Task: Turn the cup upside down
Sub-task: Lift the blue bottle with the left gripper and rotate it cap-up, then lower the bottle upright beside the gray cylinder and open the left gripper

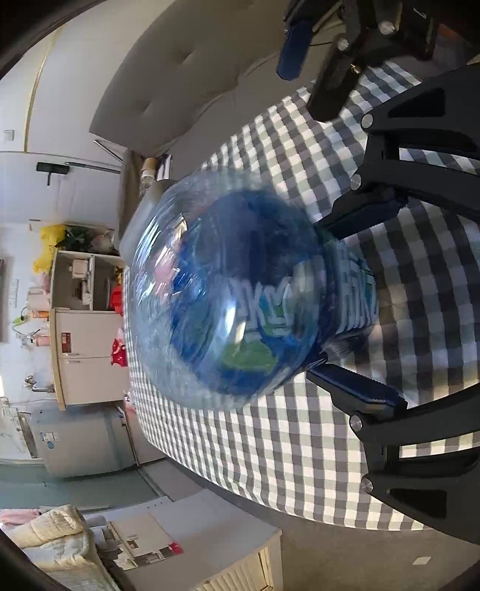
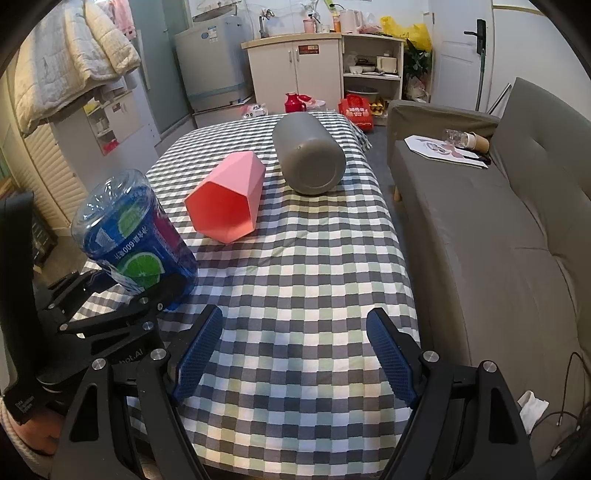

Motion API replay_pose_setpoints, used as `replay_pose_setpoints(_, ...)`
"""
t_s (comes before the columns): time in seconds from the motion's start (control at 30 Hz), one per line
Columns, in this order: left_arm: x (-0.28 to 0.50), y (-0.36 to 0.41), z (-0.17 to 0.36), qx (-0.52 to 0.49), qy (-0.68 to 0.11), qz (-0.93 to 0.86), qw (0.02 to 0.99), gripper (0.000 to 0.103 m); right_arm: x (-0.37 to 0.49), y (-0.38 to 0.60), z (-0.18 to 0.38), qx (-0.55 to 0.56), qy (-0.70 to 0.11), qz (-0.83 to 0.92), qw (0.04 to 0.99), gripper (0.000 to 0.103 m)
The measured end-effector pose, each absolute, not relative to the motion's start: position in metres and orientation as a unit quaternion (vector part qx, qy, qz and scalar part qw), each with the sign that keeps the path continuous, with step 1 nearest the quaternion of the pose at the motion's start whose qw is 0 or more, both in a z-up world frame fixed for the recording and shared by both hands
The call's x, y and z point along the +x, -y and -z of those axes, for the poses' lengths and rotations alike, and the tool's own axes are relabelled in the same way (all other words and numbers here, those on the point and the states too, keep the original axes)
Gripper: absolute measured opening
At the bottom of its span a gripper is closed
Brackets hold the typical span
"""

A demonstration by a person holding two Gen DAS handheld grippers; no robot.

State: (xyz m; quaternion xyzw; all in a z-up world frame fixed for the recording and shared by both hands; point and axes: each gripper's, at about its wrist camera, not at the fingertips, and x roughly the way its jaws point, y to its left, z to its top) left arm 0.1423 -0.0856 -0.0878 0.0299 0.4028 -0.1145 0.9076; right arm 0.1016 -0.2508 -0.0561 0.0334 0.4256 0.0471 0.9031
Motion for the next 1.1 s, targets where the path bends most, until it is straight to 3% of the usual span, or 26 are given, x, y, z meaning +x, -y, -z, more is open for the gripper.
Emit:
replay_pose_setpoints(0.07,0.142,0.087,0.093,0.027,-0.432,0.117,0.894,0.083,0.100,0.251,0.053,0.033,-0.423,-0.044,0.904,0.080)
replay_pose_setpoints(0.37,0.111,0.065,0.085,0.002,-0.471,0.114,0.875,0.083,0.080,0.250,0.027,0.031,-0.405,-0.040,0.913,0.080)
replay_pose_setpoints(0.77,0.045,0.014,0.007,0.011,-0.287,0.033,0.957,0.083,0.030,0.224,-0.002,0.015,-0.329,-0.034,0.943,0.080)
replay_pose_setpoints(1.1,0.006,0.011,0.003,0.023,-0.203,0.036,0.978,0.083,0.007,0.203,0.009,-0.003,-0.281,-0.031,0.959,0.080)
